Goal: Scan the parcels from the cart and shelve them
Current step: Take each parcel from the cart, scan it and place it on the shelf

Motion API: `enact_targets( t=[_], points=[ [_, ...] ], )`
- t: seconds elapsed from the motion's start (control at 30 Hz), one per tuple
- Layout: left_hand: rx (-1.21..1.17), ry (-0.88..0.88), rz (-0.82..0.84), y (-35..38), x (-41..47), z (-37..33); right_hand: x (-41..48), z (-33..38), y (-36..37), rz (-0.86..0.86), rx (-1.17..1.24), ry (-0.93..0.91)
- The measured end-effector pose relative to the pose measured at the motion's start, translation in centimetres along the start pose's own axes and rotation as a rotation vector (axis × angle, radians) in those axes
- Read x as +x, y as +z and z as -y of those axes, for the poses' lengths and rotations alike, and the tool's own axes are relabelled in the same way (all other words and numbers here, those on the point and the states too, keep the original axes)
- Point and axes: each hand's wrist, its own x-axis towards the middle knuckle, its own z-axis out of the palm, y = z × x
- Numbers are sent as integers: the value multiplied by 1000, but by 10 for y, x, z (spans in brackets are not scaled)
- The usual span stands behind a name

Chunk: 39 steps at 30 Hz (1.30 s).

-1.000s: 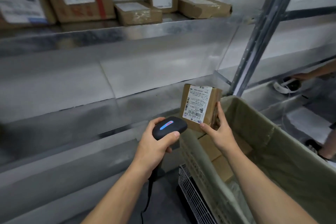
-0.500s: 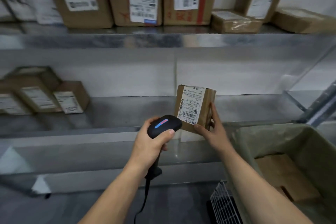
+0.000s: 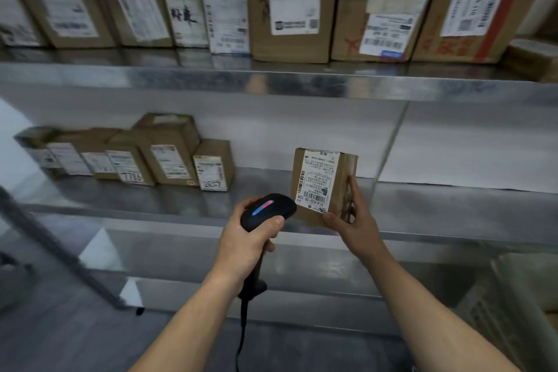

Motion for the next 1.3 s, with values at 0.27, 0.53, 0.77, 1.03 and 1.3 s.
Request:
enact_targets(
  t=[0.27,0.53,0.77,1.03,1.3],
  points=[
    [-12,9,-61,-47,25,6,22,5,50,58,-12,-18],
    [-24,-46,-118,-56,67,15,68,-11,79,155,-15,-28],
    [-48,-54,-229,-67,105,16,125,-33,109,237,-44,6],
    [-77,-41,-296,-67,136,28,157,-49,122,310,-155,-10],
    [-130,-35,-333,-79,152,26,168,-43,143,219,-86,54]
  ],
)
